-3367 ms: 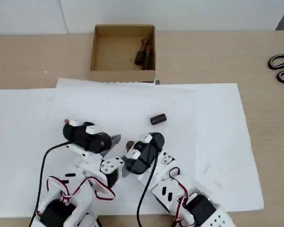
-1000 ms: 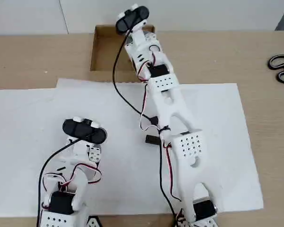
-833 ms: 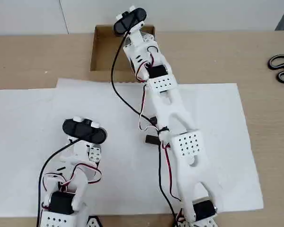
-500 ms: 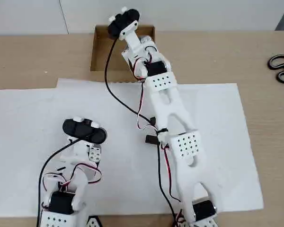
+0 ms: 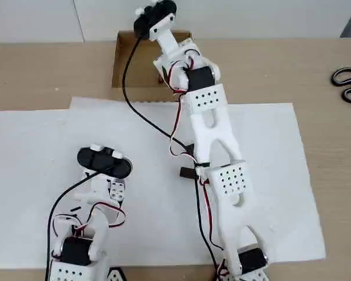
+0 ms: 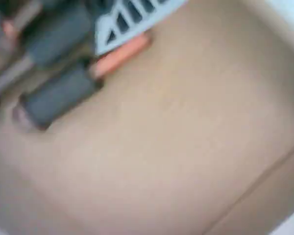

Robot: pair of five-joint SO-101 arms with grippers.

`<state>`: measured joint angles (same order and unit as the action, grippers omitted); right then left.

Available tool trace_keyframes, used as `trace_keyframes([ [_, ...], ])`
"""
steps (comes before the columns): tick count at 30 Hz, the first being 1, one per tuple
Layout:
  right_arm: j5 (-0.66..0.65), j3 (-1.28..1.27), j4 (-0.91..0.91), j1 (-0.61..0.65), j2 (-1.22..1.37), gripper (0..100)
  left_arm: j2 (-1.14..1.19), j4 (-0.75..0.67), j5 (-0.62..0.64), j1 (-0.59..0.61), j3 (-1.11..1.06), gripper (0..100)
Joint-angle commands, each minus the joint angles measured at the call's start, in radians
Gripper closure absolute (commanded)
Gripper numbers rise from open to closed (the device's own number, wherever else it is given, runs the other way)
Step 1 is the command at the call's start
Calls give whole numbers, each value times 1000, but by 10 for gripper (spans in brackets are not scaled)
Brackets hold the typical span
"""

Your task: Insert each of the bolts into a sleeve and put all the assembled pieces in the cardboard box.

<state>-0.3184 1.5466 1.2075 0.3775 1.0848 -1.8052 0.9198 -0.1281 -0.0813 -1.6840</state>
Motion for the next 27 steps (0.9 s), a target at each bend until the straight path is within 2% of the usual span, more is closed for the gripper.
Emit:
trace_keyframes([
  [1, -2, 120, 166, -1, -28, 993, -12, -11, 3, 5, 2, 993],
  [9, -6, 135, 464, -38, -41, 985, -12, -11, 2, 5, 2, 993],
  [16, -23, 100, 493, -48, -127, 963, -12, -11, 0, 6, 2, 993],
  [18, -23, 20, 496, -51, -173, 950, -12, -11, 0, 9, 2, 993],
  [21, -23, -172, 498, -56, -302, 949, -12, -18, 5, 81, 4, 991],
  [25, -29, -534, 489, -51, -535, 949, -12, -44, 6, 135, 4, 990],
  [27, -74, -723, 487, -51, -638, 947, -12, -44, 6, 138, 4, 991],
])
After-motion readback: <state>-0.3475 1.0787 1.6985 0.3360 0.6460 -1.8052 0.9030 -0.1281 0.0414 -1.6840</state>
